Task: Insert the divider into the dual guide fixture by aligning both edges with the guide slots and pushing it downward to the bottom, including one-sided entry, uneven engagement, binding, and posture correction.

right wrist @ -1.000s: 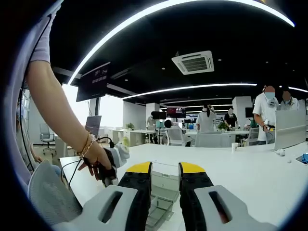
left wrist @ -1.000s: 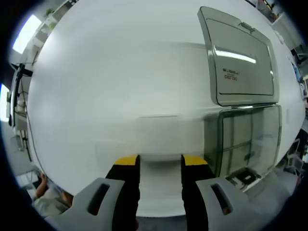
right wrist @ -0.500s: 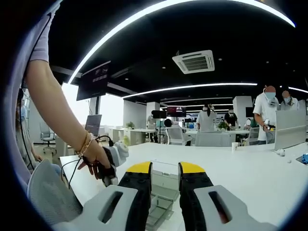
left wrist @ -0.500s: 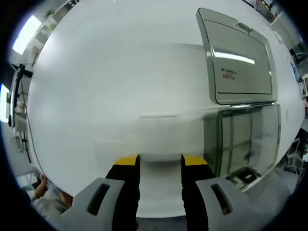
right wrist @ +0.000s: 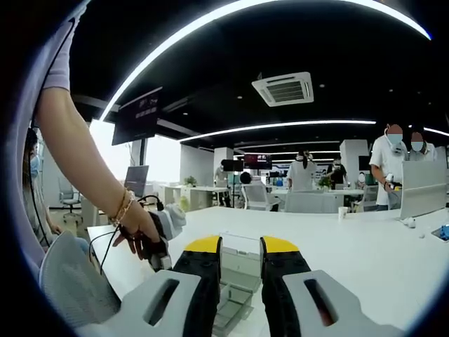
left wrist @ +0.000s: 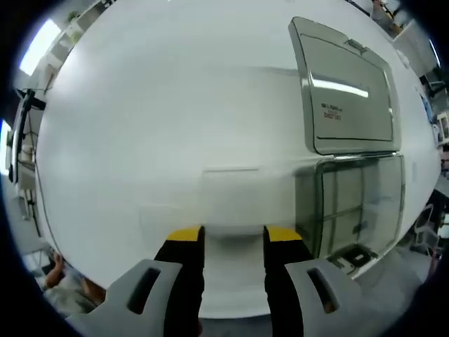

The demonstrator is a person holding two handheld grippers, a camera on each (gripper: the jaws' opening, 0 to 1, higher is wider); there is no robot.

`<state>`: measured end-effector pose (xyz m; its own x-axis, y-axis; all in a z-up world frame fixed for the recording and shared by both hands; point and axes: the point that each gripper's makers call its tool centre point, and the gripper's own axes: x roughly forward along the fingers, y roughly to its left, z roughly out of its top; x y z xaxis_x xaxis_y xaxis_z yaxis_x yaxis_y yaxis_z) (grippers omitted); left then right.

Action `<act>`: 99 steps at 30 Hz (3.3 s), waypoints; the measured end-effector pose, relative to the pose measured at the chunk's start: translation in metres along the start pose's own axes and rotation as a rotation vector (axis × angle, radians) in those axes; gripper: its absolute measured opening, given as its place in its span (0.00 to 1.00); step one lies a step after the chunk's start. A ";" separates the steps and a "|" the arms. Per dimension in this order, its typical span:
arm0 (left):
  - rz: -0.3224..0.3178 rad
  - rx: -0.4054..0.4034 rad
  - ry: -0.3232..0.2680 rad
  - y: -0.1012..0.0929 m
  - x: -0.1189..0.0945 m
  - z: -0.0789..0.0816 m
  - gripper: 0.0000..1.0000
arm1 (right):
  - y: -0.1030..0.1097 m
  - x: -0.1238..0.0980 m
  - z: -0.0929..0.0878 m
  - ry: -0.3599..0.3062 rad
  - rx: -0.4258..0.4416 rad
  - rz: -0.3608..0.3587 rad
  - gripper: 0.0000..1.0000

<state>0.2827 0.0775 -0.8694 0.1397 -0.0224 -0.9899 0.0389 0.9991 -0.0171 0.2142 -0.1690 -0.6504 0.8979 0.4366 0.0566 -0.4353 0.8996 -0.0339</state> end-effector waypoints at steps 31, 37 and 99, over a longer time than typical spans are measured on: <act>-0.141 -0.116 -0.074 0.002 -0.006 -0.003 0.30 | 0.000 0.000 -0.002 0.013 -0.007 -0.005 0.17; -0.198 -0.170 -0.112 0.004 -0.010 -0.001 0.30 | 0.000 0.001 -0.003 0.016 -0.009 -0.007 0.17; -1.025 -0.294 -0.553 -0.131 -0.166 0.027 0.30 | 0.041 0.021 -0.003 0.130 -0.028 0.073 0.17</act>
<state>0.2813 -0.0510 -0.6991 0.5846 -0.7521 -0.3043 0.1628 0.4762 -0.8641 0.2157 -0.1225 -0.6533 0.8658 0.4944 -0.0766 -0.4990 0.8644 -0.0612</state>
